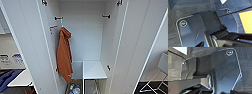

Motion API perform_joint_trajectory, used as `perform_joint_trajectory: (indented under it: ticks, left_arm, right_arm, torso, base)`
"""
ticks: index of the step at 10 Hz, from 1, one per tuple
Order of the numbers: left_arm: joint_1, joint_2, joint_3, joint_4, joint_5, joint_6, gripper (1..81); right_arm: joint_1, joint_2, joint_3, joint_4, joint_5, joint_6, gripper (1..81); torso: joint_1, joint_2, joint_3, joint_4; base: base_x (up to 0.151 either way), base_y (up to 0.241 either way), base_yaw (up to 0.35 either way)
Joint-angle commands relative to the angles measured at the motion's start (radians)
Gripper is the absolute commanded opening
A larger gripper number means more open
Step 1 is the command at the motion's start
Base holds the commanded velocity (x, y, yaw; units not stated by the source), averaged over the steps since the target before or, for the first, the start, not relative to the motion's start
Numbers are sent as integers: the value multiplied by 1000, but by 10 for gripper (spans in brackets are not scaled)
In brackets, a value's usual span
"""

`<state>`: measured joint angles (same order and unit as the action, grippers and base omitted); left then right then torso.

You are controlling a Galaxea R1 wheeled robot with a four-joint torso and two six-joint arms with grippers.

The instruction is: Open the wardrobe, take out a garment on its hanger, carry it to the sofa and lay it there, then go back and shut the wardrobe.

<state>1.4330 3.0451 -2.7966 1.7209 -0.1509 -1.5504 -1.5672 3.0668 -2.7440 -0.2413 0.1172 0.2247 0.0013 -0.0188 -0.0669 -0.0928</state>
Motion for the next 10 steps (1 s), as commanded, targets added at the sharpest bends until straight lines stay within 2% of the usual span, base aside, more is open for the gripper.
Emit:
perform_joint_trajectory:
  ticks: [1,4,5,7,8,9,10]
  left_arm:
    - [-42,2,0,-7,37,-8,811]
    - [-36,-21,-1,-10,40,-25,811]
    - [-36,-38,-1,-20,57,-54,811]
    - [-1,-71,0,-40,68,-187,811]
    - [16,-70,-3,-61,74,-209,811]
    - [39,-67,-3,-112,76,-198,811]
    - [62,-60,-3,-200,92,-147,811]
  right_arm:
    - [35,5,-2,-6,-47,-2,811]
    - [37,5,3,-6,-44,-2,811]
    - [35,5,5,-6,-44,-2,811]
    - [40,0,6,-4,-36,-4,811]
    - [43,-14,11,7,-30,1,811]
    - [43,-27,32,7,-31,2,811]
    - [43,-53,79,8,-34,2,811]
  torso:
    - [0,0,0,0]
    - [0,0,0,0]
    - [0,0,0,0]
    - [0,0,0,0]
    - [0,0,0,0]
    - [0,0,0,0]
    - [0,0,0,0]
  base:
    - [0,0,0]
    - [0,0,0]
    - [0,0,0]
    - [0,0,0]
    - [0,0,0]
    - [0,0,0]
    - [0,0,0]
